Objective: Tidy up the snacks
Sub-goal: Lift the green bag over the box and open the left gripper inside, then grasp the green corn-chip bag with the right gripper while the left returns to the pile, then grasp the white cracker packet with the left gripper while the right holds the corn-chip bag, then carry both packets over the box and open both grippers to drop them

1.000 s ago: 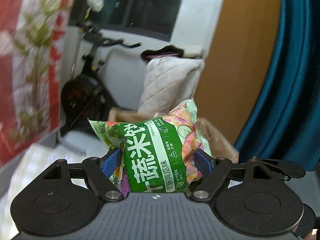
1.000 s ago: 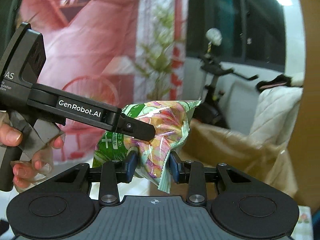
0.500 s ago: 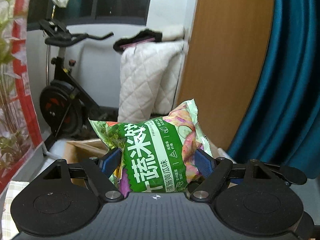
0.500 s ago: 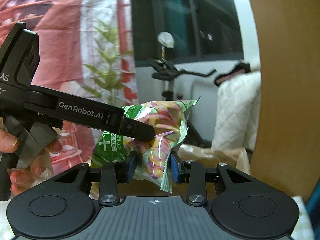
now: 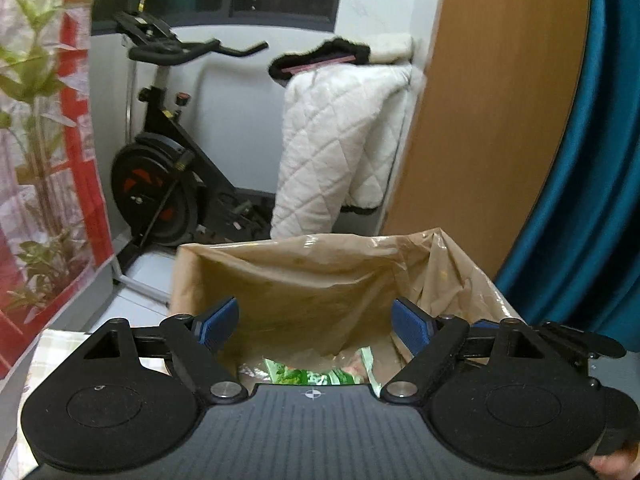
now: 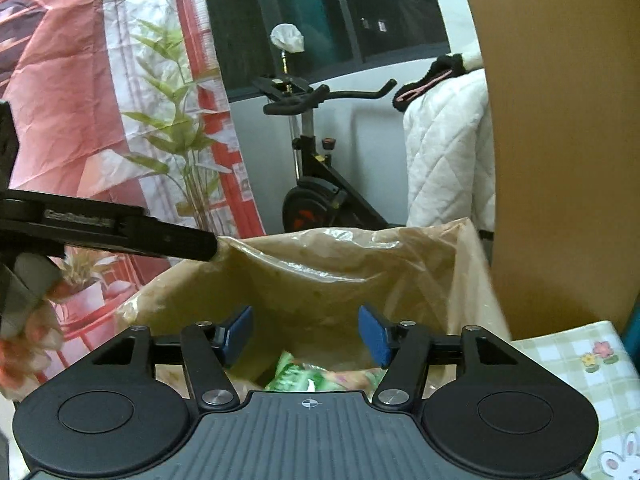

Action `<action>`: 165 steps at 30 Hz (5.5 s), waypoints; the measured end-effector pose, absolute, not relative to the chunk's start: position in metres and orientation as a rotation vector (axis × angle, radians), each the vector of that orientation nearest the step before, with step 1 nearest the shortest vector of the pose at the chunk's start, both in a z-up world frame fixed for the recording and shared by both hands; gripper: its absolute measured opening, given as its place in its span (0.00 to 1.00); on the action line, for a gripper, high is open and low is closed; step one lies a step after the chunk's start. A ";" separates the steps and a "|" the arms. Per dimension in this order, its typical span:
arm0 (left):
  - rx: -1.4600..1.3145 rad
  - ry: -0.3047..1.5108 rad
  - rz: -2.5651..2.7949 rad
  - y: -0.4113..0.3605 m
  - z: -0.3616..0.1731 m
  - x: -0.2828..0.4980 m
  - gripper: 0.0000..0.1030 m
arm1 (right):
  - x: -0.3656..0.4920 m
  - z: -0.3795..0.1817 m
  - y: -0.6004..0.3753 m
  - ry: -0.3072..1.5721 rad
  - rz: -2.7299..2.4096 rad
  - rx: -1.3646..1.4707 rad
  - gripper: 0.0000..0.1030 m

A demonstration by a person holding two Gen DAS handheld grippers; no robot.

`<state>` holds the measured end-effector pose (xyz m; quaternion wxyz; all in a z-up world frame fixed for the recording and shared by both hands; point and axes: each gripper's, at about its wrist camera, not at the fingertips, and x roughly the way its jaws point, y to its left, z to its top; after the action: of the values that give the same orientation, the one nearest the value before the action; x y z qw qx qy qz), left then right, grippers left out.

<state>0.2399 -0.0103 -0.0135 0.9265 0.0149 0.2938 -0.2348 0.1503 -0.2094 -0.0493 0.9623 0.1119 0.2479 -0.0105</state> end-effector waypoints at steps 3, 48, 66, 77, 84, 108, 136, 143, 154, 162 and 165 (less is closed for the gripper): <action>0.030 0.556 -0.448 0.007 -0.005 0.213 0.83 | 0.129 -0.042 -0.202 0.490 -0.014 0.179 0.69; -0.172 0.648 -0.226 0.087 -0.134 0.056 0.78 | -0.001 -0.133 -0.110 0.692 0.055 0.068 0.65; -0.196 0.862 -0.198 0.066 -0.203 0.089 0.48 | -0.035 -0.143 -0.181 0.610 -0.184 0.141 0.65; -0.185 0.899 -0.118 0.043 -0.229 0.126 0.68 | -0.040 -0.149 -0.206 0.581 -0.199 0.189 0.65; -0.136 0.871 -0.095 0.036 -0.235 0.131 0.88 | -0.040 -0.155 -0.211 0.591 -0.208 0.208 0.65; -0.047 0.912 -0.102 0.081 -0.229 0.107 0.81 | -0.032 -0.151 -0.195 0.590 -0.151 0.204 0.65; -0.091 0.753 -0.080 0.106 -0.183 0.074 0.47 | -0.056 -0.159 -0.204 0.654 -0.228 0.221 0.65; -0.091 0.600 -0.180 0.089 -0.123 0.081 0.47 | -0.050 -0.108 -0.218 0.519 -0.236 0.207 0.65; -0.114 0.437 -0.349 0.044 -0.025 0.159 0.47 | 0.048 -0.001 -0.236 0.348 -0.178 0.185 0.65; -0.095 0.486 -0.359 0.014 -0.026 0.240 0.47 | 0.153 -0.002 -0.229 0.381 -0.164 0.200 0.65; -0.086 0.520 -0.360 0.008 -0.038 0.257 0.47 | 0.177 -0.018 -0.224 0.421 -0.172 0.192 0.65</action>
<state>0.2573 0.0079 -0.0378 0.9495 -0.0424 0.2557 -0.1769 0.1773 -0.2240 -0.0180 0.9697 0.0949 0.2086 -0.0849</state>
